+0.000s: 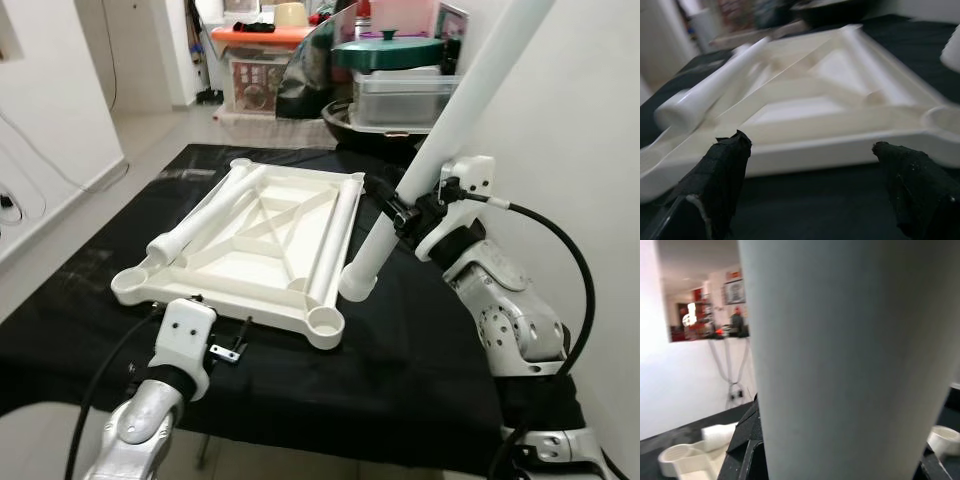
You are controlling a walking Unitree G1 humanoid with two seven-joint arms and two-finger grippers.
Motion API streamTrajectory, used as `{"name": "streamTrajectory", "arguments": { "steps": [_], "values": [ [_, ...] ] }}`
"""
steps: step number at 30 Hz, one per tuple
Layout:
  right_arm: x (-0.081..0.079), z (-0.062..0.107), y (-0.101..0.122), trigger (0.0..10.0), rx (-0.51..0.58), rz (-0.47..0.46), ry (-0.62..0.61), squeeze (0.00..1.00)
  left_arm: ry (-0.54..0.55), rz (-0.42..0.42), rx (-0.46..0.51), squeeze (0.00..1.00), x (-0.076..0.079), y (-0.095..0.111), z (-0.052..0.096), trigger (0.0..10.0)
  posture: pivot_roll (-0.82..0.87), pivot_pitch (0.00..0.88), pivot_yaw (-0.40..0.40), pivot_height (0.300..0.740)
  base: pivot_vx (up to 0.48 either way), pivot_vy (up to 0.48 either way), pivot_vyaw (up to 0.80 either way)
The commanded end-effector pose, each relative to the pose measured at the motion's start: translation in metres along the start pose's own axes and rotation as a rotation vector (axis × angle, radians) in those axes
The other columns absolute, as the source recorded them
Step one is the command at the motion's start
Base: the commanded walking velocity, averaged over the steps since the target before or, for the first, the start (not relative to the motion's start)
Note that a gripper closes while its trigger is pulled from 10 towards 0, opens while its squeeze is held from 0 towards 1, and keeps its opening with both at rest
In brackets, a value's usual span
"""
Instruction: Building children table
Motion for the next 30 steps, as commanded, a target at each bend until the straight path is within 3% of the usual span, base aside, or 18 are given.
{"name": "streamTrajectory", "arguments": {
  "steps": [1, 8, 11, 18, 22, 30],
  "values": [
    [-0.008, -0.006, 0.009, 10.0, 0.023, 0.023, 0.044, 0.00, 0.018, -0.005, -0.028, 0.00, -0.002, -0.006, 0.000, 10.0, 0.08, 0.000, -0.059, 0.740, 0.000, 0.000, 0.80],
    [0.001, -0.003, 0.012, 10.0, 0.008, 0.029, 0.067, 0.00, 0.030, -0.004, -0.091, 0.00, -0.004, -0.019, 0.005, 10.0, 0.08, 0.000, -0.053, 0.740, 0.000, 0.000, 0.11],
    [0.004, 0.001, 0.013, 10.0, -0.041, 0.080, 0.165, 0.00, 0.029, -0.081, -0.221, 0.00, -0.006, -0.043, 0.013, 10.0, 0.08, 0.000, -0.053, 0.740, 0.000, 0.000, 0.00],
    [0.017, 0.024, 0.007, 10.0, -0.190, 0.182, 0.376, 0.00, 0.065, -0.076, -0.267, 0.00, -0.011, -0.053, 0.019, 10.0, 0.08, 0.000, -0.061, 0.740, 0.000, 0.000, 0.00],
    [0.022, 0.032, 0.006, 10.0, -0.227, 0.178, 0.418, 0.00, 0.065, -0.073, -0.268, 0.00, -0.011, -0.055, 0.020, 10.0, 0.08, 0.000, -0.063, 0.740, 0.000, 0.000, 0.00],
    [0.004, 0.037, 0.003, 10.0, -0.229, 0.111, 0.496, 0.00, 0.075, -0.077, -0.258, 0.00, -0.014, -0.053, 0.019, 10.0, 0.08, 0.000, -0.054, 0.740, 0.000, 0.000, 0.00]
  ]
}}
Point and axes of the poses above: a point about 5 cm out from each wrist's last joint towards the gripper, its own z axis pointing back from the gripper into the wrist, its own y axis along the axis of the wrist's last joint, x = y × z, the point moved 1 cm from there along -z, pointing out of the wrist towards the gripper, and after that the axes turned 3 degrees about z, right-handed, at the moved point
